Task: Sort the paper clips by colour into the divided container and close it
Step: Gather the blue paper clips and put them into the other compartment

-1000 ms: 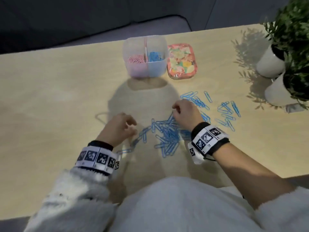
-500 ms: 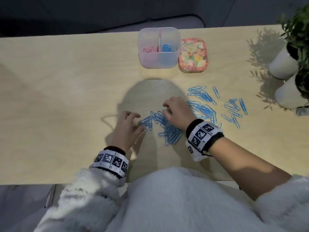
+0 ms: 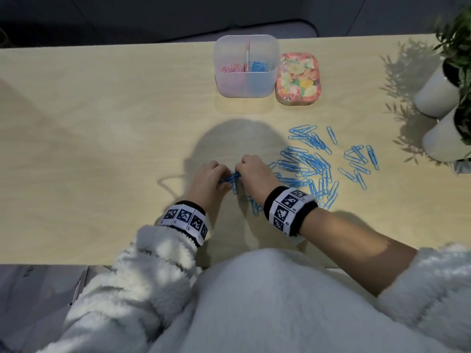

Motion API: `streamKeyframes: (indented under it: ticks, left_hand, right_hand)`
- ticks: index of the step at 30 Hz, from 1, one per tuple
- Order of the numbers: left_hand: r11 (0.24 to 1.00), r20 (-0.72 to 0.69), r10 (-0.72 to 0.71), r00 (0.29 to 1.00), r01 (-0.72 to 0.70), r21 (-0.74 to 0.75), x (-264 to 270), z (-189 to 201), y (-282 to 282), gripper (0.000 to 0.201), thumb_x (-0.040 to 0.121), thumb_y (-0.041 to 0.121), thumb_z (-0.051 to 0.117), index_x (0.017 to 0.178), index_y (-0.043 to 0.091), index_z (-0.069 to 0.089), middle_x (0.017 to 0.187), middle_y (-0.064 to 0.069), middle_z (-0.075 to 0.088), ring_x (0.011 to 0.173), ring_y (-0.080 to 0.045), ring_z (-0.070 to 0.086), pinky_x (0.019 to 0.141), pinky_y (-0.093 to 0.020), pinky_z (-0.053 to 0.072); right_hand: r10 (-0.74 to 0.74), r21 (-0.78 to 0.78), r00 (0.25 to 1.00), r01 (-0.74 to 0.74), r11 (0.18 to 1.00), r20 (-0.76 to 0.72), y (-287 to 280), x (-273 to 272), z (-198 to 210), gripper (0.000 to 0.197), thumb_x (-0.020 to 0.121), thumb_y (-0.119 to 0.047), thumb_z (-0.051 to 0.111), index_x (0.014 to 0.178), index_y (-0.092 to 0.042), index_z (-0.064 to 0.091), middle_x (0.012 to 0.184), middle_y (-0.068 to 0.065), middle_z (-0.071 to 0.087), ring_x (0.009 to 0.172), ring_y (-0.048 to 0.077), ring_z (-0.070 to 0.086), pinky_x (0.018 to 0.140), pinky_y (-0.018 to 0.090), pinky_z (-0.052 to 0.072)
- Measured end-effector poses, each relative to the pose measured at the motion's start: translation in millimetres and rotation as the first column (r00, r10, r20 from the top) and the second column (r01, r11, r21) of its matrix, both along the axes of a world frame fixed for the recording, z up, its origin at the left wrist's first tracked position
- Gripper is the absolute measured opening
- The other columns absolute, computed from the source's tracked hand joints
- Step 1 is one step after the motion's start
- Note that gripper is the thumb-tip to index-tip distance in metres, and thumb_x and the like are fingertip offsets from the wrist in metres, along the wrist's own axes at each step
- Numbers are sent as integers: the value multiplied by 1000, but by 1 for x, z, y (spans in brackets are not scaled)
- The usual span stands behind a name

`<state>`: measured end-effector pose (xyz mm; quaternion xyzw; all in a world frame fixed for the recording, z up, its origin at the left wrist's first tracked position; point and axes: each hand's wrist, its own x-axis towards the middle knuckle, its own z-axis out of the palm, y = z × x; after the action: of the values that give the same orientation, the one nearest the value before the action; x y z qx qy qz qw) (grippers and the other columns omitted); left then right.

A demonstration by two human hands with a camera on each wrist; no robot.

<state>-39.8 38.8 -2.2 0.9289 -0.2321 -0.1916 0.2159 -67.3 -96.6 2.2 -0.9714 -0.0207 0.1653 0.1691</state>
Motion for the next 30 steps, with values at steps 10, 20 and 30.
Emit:
streamKeyframes:
  ticks: [10,20,30]
  left_hand:
    - [1000,-48,-4,999,4,-8,3,-4,6,15,82,11,63,95,3,64,96,-14,59,88,-27,56,74,-26,36]
    - [998,-13,-20,1000,20,-52,2,-7,18,8,79,8,62,87,8,61,89,-9,64,87,-28,54,72,-33,36]
    - [988,-17,10,1000,-13,-156,14,3,12,8,85,14,61,91,8,61,88,-8,64,83,-25,57,76,-39,47]
  right_hand:
    - [4,-73,999,-1,997,34,-5,-4,-3,24,86,3,45,107,-4,55,115,14,53,113,32,44,87,41,43]
    - [-419,463,894,442,768,-159,-69,52,34,16,74,1,69,90,1,72,56,-1,66,39,-2,55,55,20,49]
    - [-669,439,741,621,650,-59,-126,189,88,10,74,-2,69,70,-8,62,76,9,67,60,18,67,68,33,61]
